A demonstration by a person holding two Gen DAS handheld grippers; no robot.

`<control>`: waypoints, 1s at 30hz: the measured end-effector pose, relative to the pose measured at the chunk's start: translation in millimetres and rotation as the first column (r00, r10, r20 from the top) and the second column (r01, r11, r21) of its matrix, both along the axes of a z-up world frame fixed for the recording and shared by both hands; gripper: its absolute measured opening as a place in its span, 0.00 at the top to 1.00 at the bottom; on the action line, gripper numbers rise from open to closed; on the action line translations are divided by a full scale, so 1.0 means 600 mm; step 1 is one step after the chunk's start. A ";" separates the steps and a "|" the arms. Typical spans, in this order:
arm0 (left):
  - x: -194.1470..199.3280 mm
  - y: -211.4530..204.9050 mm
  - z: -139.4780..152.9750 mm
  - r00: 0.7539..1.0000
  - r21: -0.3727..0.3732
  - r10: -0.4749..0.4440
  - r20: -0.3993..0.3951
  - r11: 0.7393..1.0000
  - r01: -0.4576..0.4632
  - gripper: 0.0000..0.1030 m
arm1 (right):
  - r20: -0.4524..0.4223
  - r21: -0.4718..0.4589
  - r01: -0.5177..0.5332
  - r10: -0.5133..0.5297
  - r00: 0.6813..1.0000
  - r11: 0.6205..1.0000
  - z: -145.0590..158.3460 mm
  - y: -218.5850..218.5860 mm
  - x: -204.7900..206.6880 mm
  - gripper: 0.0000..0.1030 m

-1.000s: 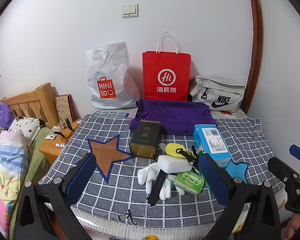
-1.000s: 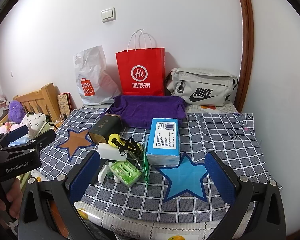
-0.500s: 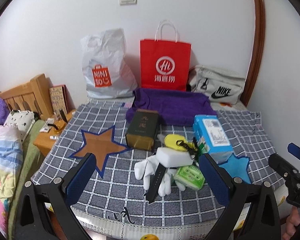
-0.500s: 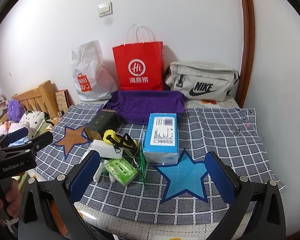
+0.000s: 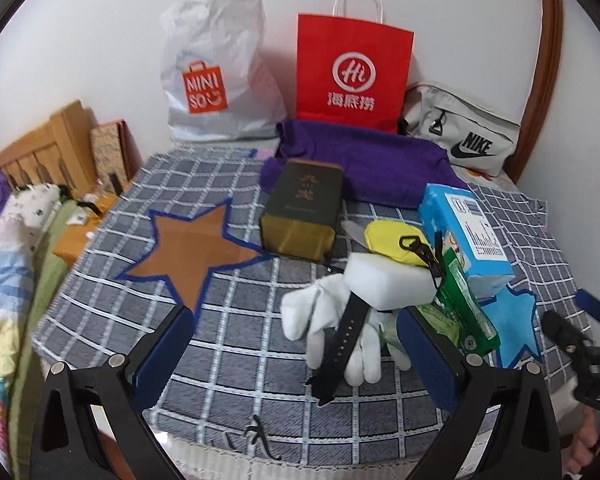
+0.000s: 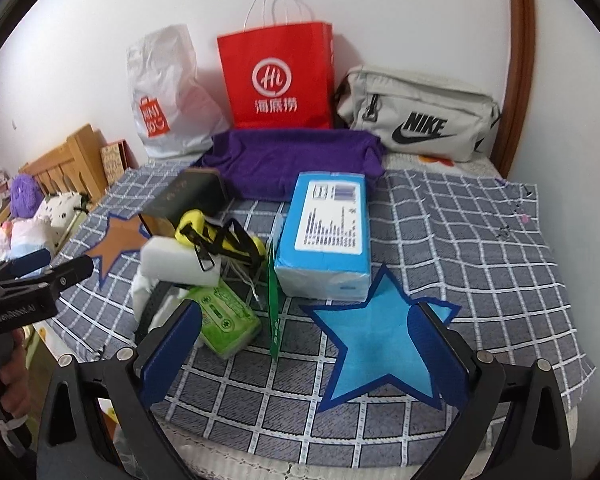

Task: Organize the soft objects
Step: 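Grasp the white block with the left tool while the right tool grasps the green packet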

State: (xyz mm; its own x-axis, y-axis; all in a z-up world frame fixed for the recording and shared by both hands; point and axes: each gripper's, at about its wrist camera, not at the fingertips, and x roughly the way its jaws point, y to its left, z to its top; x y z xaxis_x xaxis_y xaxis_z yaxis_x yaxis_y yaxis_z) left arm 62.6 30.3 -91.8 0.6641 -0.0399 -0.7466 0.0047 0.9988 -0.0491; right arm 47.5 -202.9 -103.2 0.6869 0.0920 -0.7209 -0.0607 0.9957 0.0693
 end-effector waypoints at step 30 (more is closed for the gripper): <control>0.083 -0.079 -0.065 0.969 -0.056 -0.247 0.012 0.967 0.247 0.01 | -0.089 0.104 -0.204 0.213 0.973 0.974 -0.108 0.002 0.058 0.93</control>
